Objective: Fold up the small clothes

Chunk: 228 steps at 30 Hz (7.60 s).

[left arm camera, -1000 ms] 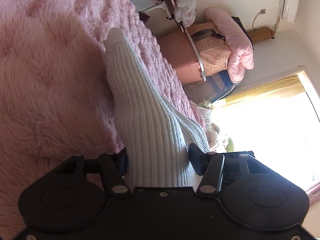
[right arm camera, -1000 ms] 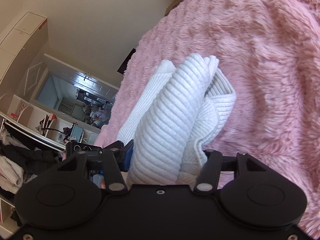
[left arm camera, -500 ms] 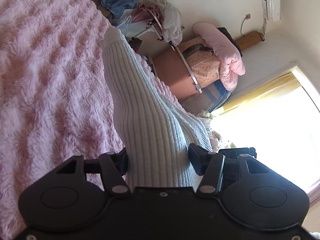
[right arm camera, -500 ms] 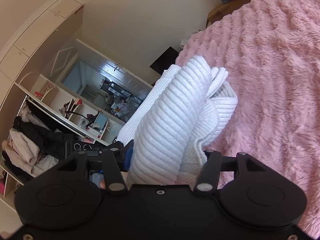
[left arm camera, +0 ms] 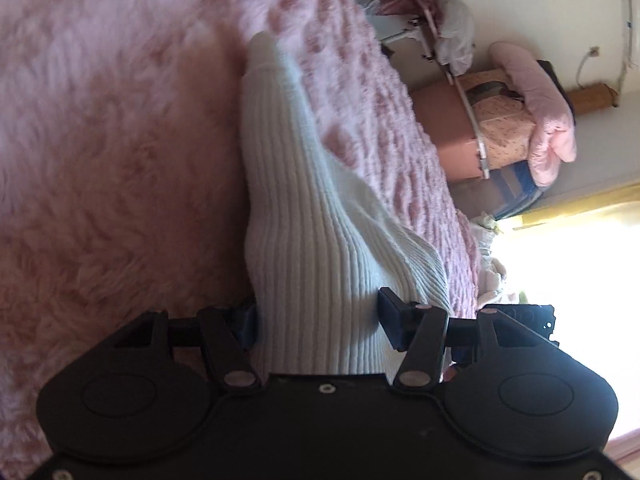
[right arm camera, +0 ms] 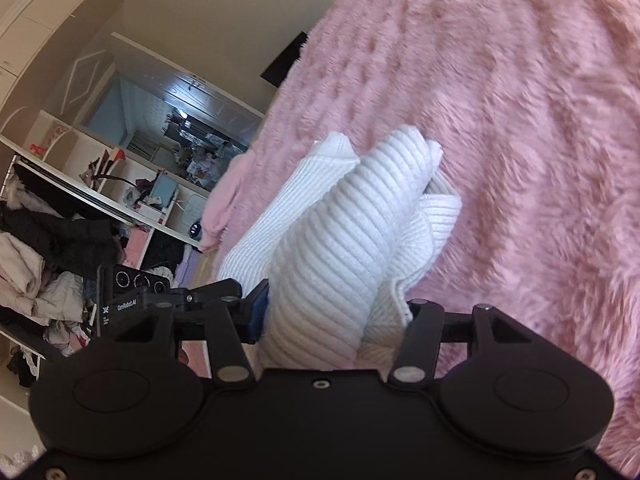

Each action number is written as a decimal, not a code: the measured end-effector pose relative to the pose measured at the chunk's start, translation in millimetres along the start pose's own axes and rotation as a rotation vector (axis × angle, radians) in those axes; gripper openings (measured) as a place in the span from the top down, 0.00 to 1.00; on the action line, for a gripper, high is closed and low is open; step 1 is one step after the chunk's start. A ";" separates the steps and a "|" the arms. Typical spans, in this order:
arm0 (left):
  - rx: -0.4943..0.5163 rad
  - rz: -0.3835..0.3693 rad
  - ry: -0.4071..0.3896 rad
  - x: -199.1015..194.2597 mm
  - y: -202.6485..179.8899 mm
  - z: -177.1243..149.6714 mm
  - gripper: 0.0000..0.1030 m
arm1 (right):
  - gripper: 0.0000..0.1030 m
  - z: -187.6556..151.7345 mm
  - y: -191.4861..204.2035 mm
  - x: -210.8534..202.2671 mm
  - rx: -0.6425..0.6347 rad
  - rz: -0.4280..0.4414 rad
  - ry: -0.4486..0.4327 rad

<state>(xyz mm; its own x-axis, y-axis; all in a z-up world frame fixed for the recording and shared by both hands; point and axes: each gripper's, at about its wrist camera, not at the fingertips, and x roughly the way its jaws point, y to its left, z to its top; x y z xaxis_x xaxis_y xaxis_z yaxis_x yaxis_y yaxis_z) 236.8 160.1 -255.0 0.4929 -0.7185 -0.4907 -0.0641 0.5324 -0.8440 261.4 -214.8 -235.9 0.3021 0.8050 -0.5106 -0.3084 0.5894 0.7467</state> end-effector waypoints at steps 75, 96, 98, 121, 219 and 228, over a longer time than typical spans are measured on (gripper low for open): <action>0.516 0.541 -0.111 -8.2 -110.9 -173.0 0.35 | 0.69 -103.0 93.6 -24.6 -0.706 -0.429 -0.193; 0.480 0.557 -0.157 -22.6 -105.4 -170.7 0.35 | 0.70 -113.8 77.9 -50.5 -0.443 -0.331 -0.184; 0.480 0.565 -0.146 -27.1 -102.0 -174.8 0.35 | 0.71 -127.8 80.1 -49.9 -0.457 -0.333 -0.149; 0.525 0.599 -0.114 -1.2 -86.5 -182.9 0.34 | 0.92 -143.4 56.4 -31.3 -0.394 -0.437 -0.062; 0.430 0.861 -0.138 -102.0 -212.3 -230.2 0.34 | 0.29 -175.0 215.8 -98.4 -0.341 -0.748 -0.142; 0.429 0.855 -0.131 -101.7 -210.1 -229.8 0.34 | 0.29 -174.4 214.3 -98.4 -0.337 -0.747 -0.138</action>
<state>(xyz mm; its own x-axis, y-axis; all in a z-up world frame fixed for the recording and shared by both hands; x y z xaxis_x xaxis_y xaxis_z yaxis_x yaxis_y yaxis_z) 0.8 18.5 -77.4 0.5215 0.0298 -0.8527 -0.1369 0.9894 -0.0492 8.4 -155.9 -100.1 0.6356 0.1914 -0.7479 -0.2299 0.9717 0.0533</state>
